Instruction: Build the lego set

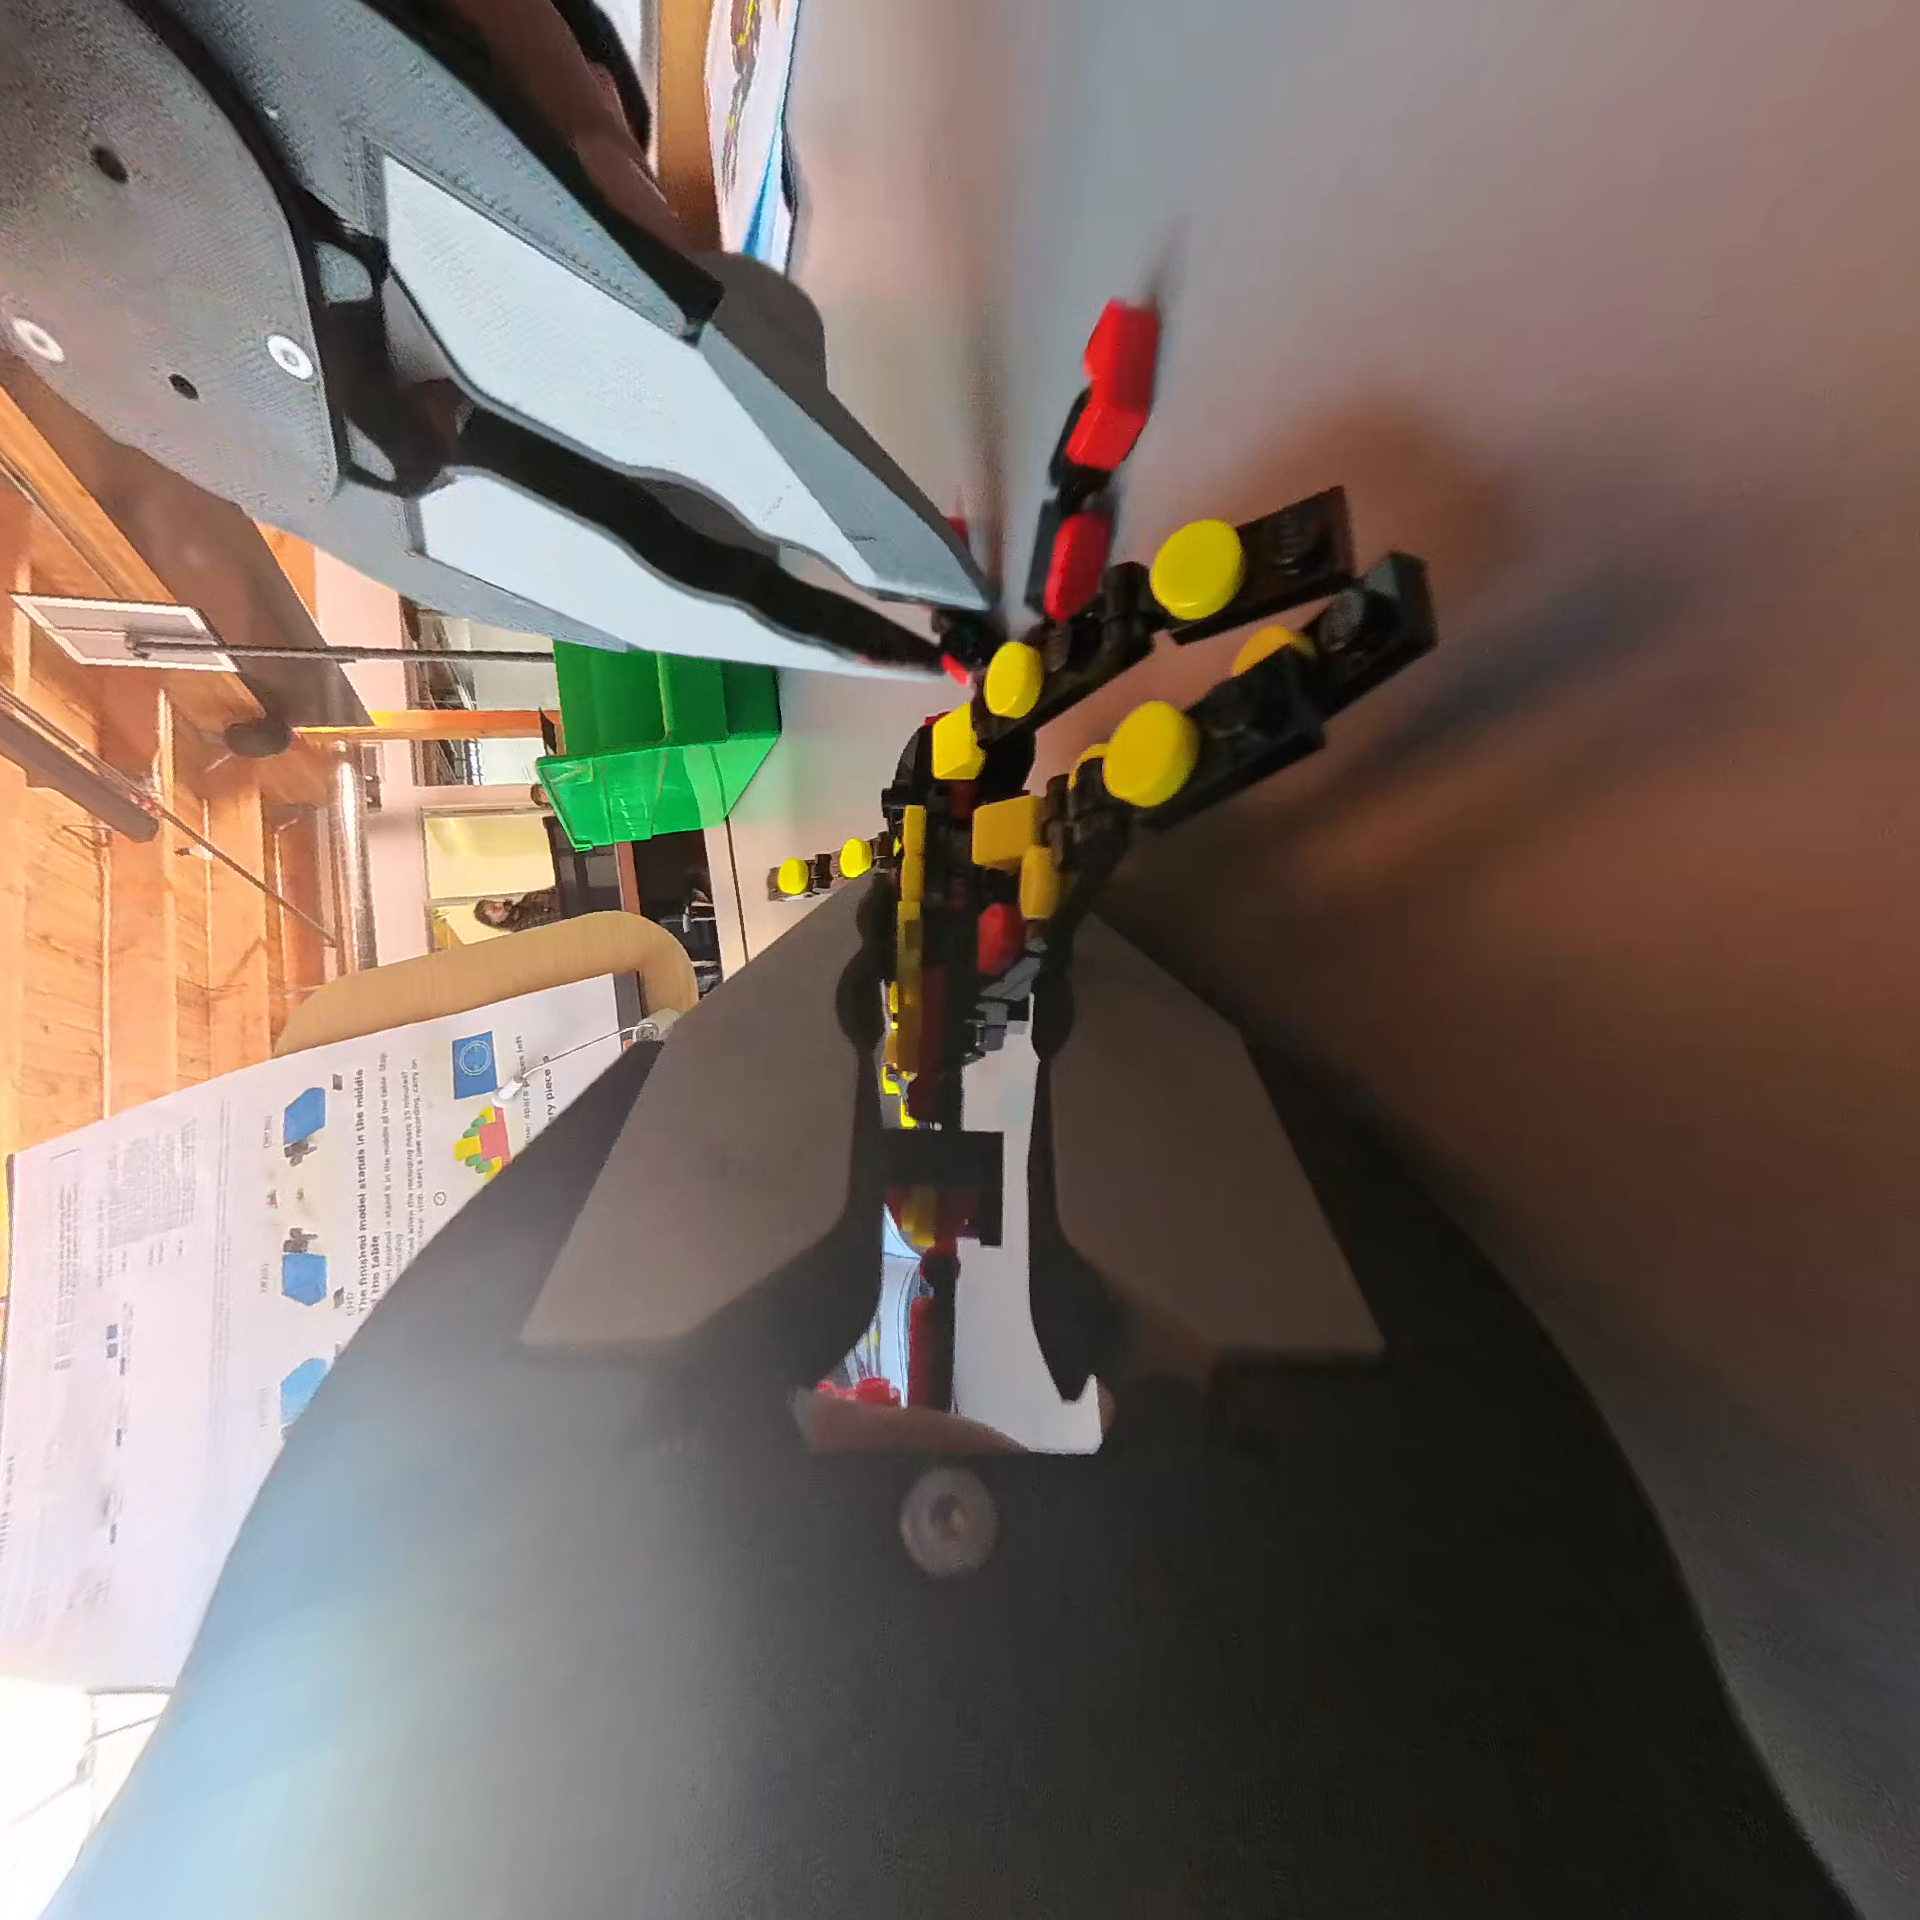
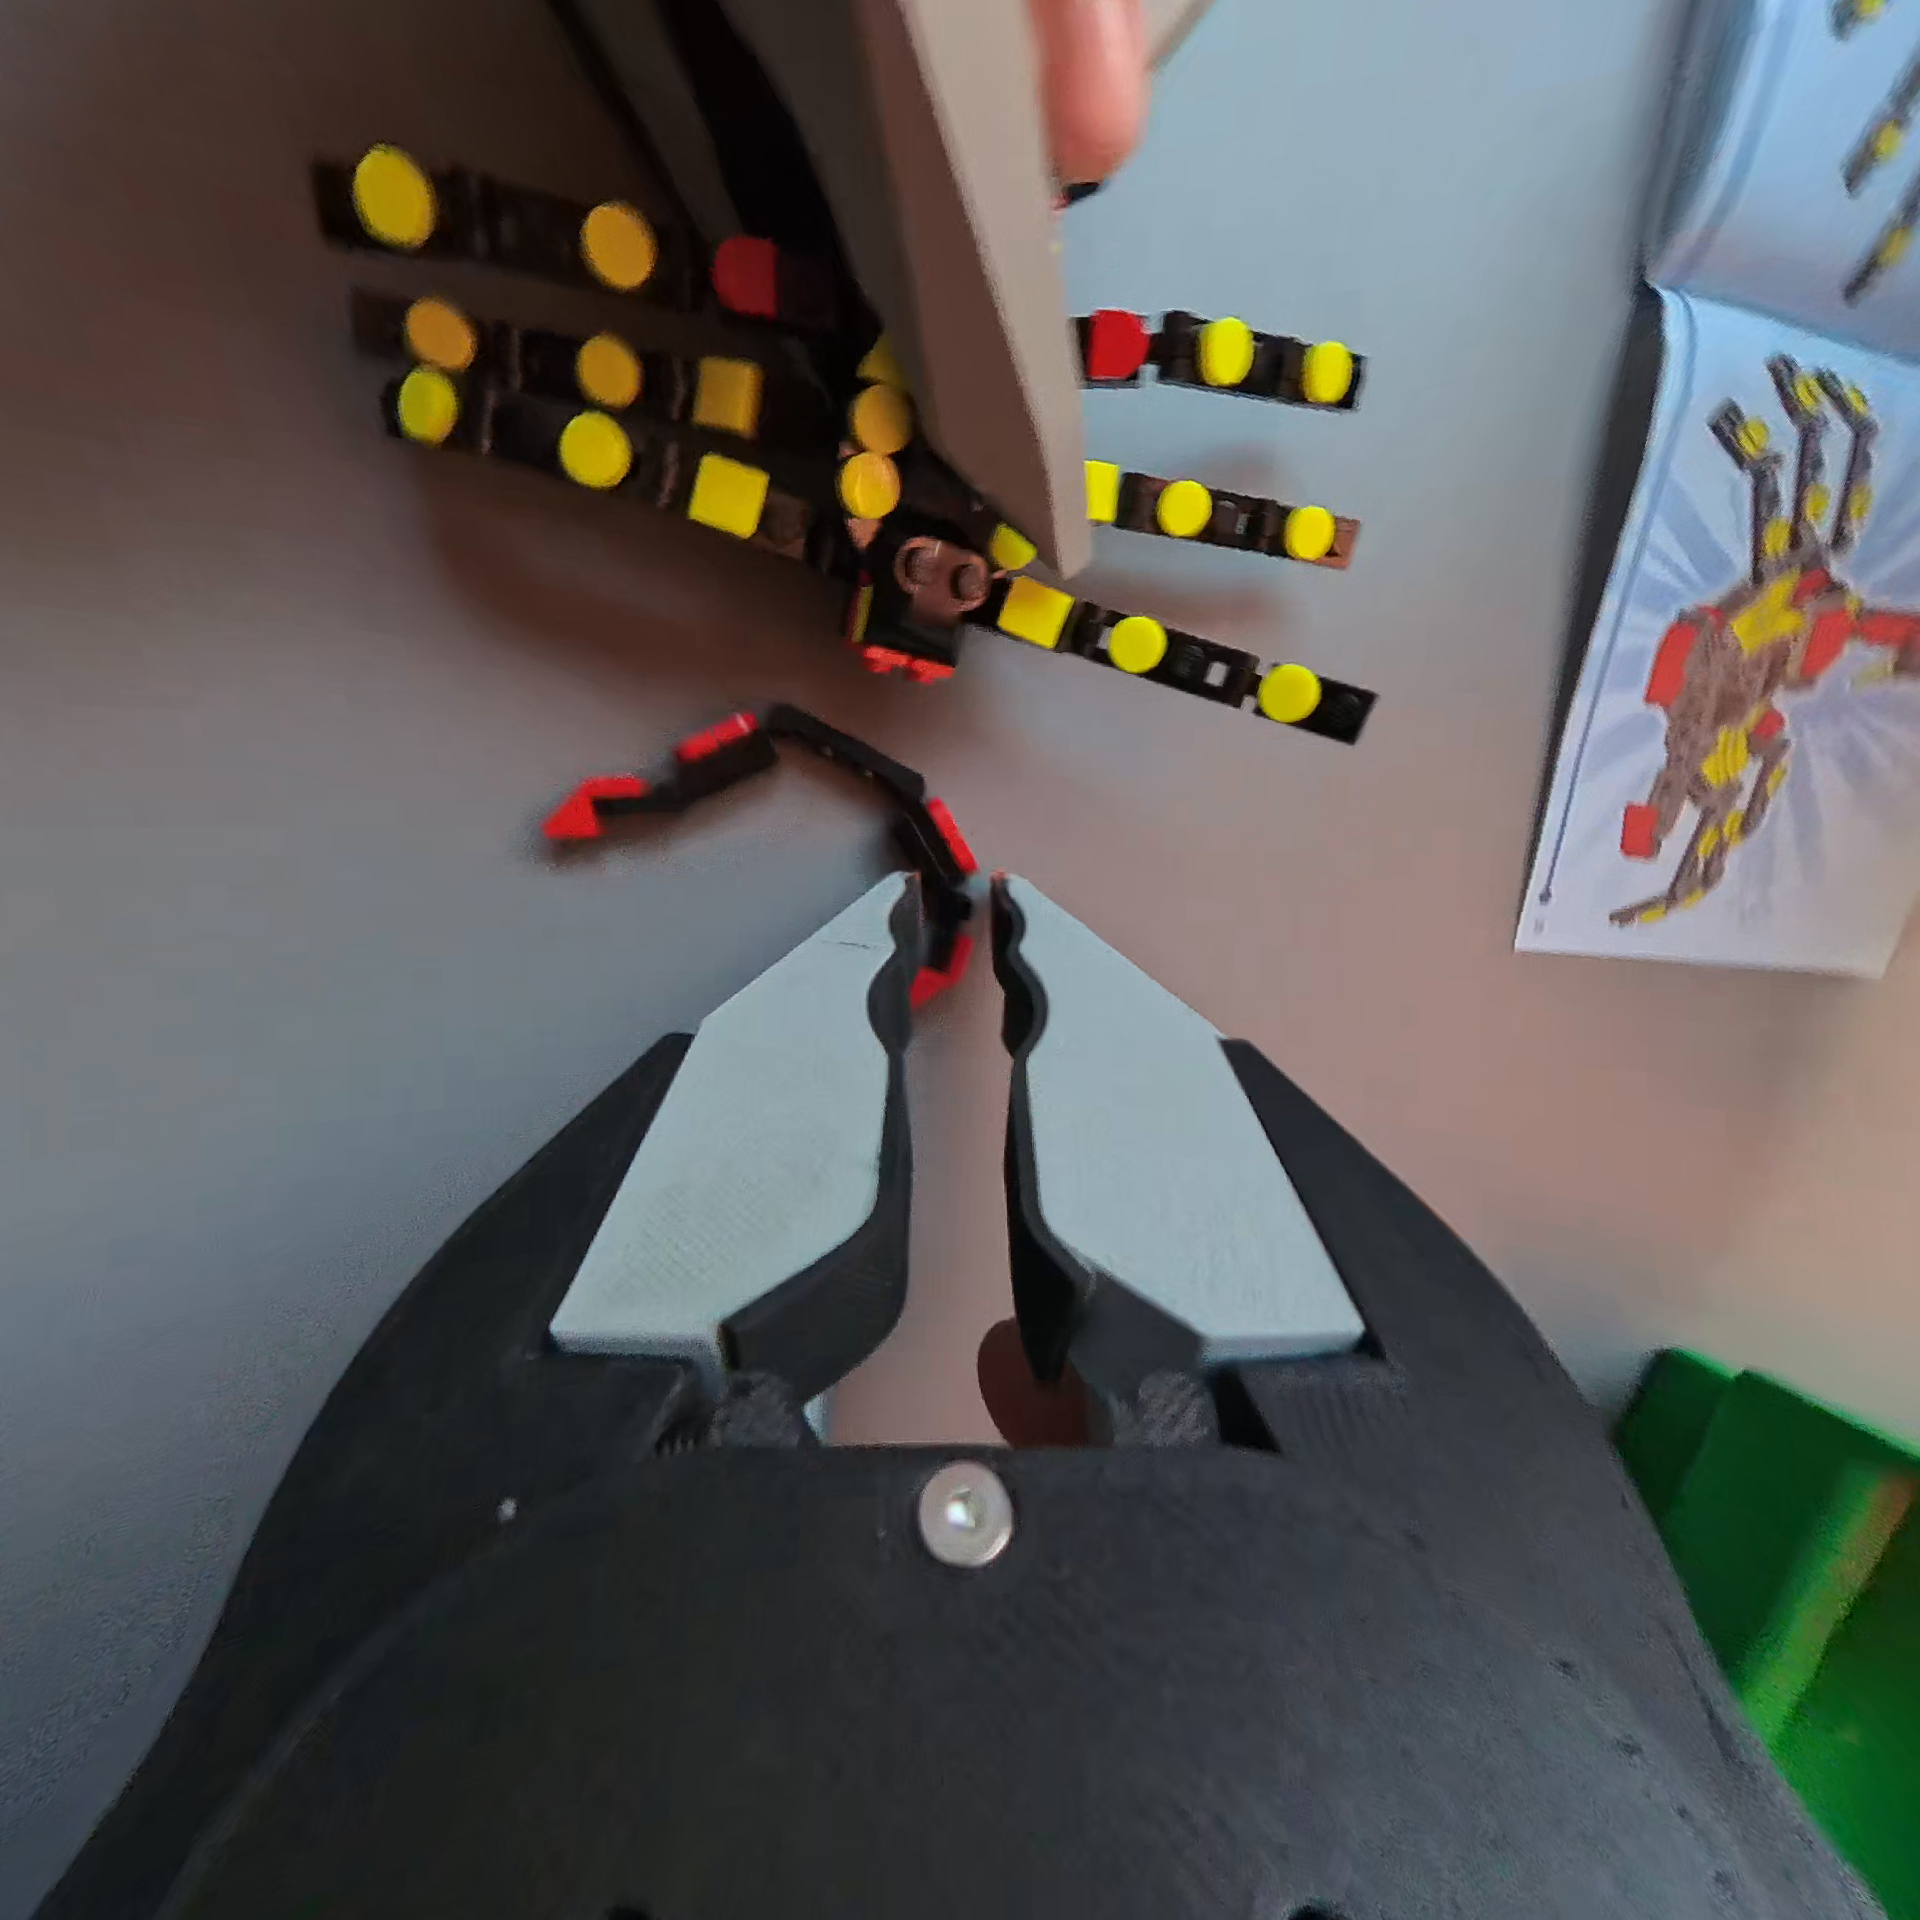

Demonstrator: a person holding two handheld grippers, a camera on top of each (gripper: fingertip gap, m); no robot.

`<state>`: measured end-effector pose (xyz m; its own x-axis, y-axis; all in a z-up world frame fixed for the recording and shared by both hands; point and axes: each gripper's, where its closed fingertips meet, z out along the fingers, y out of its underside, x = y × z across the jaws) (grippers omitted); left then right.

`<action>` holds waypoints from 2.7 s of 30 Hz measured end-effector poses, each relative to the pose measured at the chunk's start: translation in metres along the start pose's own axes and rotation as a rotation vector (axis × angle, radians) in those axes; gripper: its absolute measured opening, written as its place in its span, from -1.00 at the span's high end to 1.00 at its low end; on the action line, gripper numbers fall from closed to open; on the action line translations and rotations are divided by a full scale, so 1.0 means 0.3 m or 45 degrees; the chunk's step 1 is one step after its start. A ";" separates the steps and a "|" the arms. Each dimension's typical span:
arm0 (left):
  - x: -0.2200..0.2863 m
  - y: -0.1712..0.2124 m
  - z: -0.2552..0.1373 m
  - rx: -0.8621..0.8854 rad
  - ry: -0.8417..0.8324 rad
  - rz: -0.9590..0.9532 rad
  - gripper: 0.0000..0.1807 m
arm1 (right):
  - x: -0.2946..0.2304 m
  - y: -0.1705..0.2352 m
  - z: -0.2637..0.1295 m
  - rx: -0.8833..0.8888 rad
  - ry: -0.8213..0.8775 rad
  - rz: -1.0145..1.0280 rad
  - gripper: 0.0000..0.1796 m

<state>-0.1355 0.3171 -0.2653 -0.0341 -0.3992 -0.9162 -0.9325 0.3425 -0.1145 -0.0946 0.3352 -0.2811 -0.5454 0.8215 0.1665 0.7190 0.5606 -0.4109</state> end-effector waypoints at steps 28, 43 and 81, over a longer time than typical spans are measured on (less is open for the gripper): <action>-0.049 -0.058 -0.054 0.267 -0.085 -0.204 0.75 | -0.098 0.045 -0.047 0.205 -0.599 0.377 0.97; -0.030 -0.074 -0.059 0.273 -0.054 -0.202 0.76 | -0.077 0.043 -0.029 0.104 -0.193 0.047 0.86; -0.043 -0.112 -0.101 0.296 -0.089 -0.117 0.76 | -0.192 0.093 -0.123 -0.025 -0.045 0.808 0.67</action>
<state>-0.1147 0.2848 -0.2380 0.0798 -0.3806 -0.9213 -0.8224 0.4972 -0.2766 -0.0273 0.3075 -0.2691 -0.0242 0.9907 -0.1341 0.9147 -0.0322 -0.4030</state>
